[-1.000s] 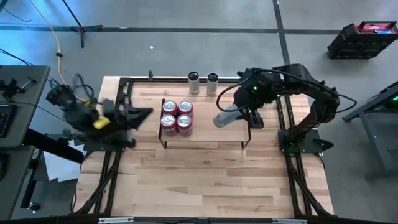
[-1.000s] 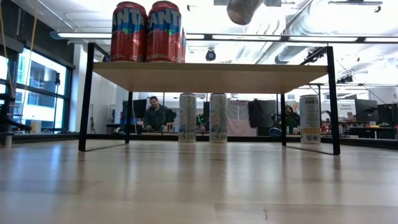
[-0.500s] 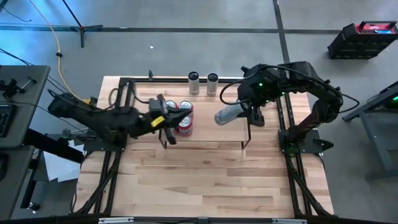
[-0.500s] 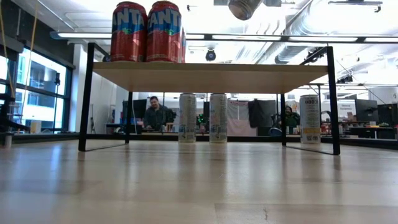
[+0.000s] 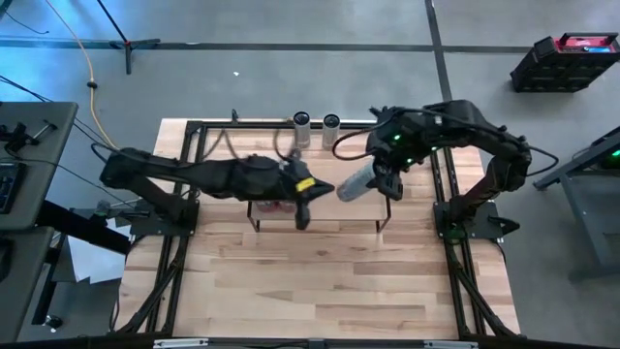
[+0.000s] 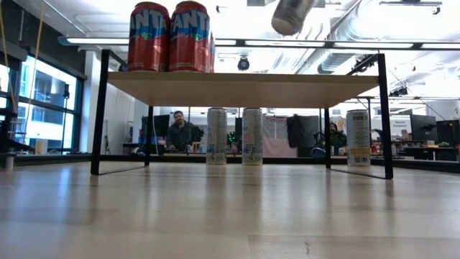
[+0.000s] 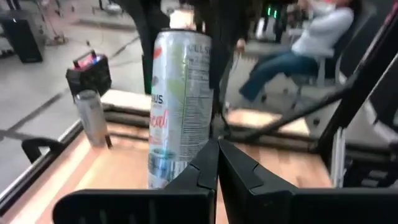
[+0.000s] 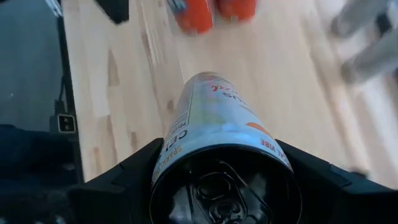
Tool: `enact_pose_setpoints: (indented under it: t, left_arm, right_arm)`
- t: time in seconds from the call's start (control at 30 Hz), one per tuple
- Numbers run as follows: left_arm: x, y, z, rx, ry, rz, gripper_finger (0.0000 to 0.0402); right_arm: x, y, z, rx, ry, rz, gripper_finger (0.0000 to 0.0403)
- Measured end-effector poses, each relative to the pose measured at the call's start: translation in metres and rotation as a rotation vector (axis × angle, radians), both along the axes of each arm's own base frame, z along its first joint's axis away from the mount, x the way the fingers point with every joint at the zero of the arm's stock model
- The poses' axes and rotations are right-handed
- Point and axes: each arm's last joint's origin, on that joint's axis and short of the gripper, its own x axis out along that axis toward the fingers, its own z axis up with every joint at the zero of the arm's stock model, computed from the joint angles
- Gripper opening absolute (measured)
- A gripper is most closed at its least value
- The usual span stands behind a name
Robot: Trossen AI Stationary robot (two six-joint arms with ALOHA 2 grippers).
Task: Place canned beverage on shelf
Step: Put the white yellow soda can on the shelf
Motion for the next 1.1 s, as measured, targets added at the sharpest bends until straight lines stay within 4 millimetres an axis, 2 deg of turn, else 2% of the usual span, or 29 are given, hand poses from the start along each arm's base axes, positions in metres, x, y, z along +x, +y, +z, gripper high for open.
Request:
enact_pose_setpoints:
  t: [0.1, 0.23, 0.33, 0.5, 0.87, 1.1]
  left_arm:
    - [0.013, 0.002, -0.011, 0.028, 0.035, 0.001, 0.0]
    - [0.029, 0.005, -0.03, 0.007, 0.087, -0.03, 0.0]
    - [0.039, 0.005, -0.047, -0.024, 0.136, -0.03, 0.0]
    - [0.048, 0.003, -0.061, -0.033, 0.165, -0.023, 0.0]
    - [0.054, 0.003, -0.065, 0.004, 0.154, -0.004, 0.0001]
    - [0.055, 0.009, -0.063, 0.021, 0.132, 0.01, 0.0001]
  right_arm:
    - [0.004, 0.002, -0.013, 0.075, 0.058, -0.023, 0.0256]
    - [0.005, 0.006, -0.019, 0.117, 0.092, -0.03, 0.0256]
    - [0.005, 0.008, -0.018, 0.114, 0.087, -0.028, 0.0256]
    - [0.002, 0.011, -0.011, 0.069, 0.057, -0.037, 0.0256]
    - [0.0, 0.022, -0.008, 0.045, 0.057, -0.05, 0.0256]
    - [0.0, 0.022, -0.008, 0.019, 0.046, -0.062, 0.0256]
